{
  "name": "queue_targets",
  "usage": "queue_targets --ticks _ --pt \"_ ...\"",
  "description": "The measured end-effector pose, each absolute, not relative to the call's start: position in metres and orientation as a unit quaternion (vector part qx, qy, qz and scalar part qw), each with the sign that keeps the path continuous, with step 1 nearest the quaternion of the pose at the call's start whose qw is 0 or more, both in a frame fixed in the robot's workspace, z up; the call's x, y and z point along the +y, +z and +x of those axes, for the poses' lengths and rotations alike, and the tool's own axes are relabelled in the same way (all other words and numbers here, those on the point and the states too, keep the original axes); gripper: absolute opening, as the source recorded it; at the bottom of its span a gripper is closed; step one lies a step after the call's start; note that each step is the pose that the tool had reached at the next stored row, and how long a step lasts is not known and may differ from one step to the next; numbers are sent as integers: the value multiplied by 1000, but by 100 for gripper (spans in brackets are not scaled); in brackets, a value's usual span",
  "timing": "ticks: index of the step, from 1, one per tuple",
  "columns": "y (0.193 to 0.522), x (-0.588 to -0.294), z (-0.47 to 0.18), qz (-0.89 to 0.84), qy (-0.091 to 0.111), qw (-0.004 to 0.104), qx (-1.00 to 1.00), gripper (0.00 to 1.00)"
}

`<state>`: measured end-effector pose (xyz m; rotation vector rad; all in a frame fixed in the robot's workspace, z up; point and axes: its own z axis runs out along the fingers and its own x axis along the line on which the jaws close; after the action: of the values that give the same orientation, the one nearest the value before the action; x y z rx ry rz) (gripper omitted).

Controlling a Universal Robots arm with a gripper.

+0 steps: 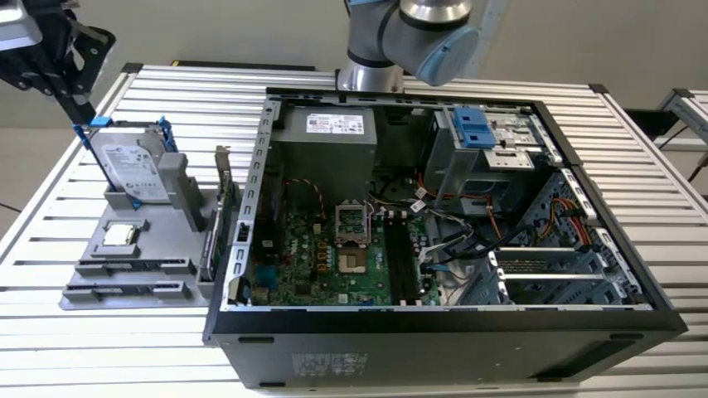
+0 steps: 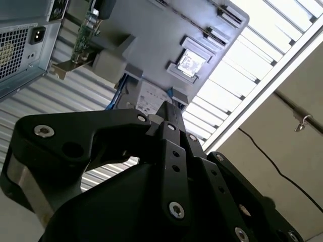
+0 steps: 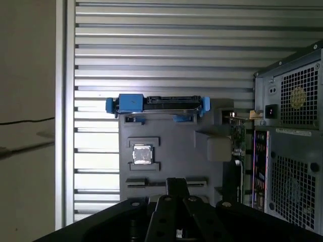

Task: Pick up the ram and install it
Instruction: 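Reach for the ram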

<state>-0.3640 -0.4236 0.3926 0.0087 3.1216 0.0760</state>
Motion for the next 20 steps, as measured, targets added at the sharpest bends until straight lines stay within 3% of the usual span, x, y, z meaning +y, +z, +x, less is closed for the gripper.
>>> queue_targets --ticks 20 --pt "393 -448 -364 1 24 9 1000 0"
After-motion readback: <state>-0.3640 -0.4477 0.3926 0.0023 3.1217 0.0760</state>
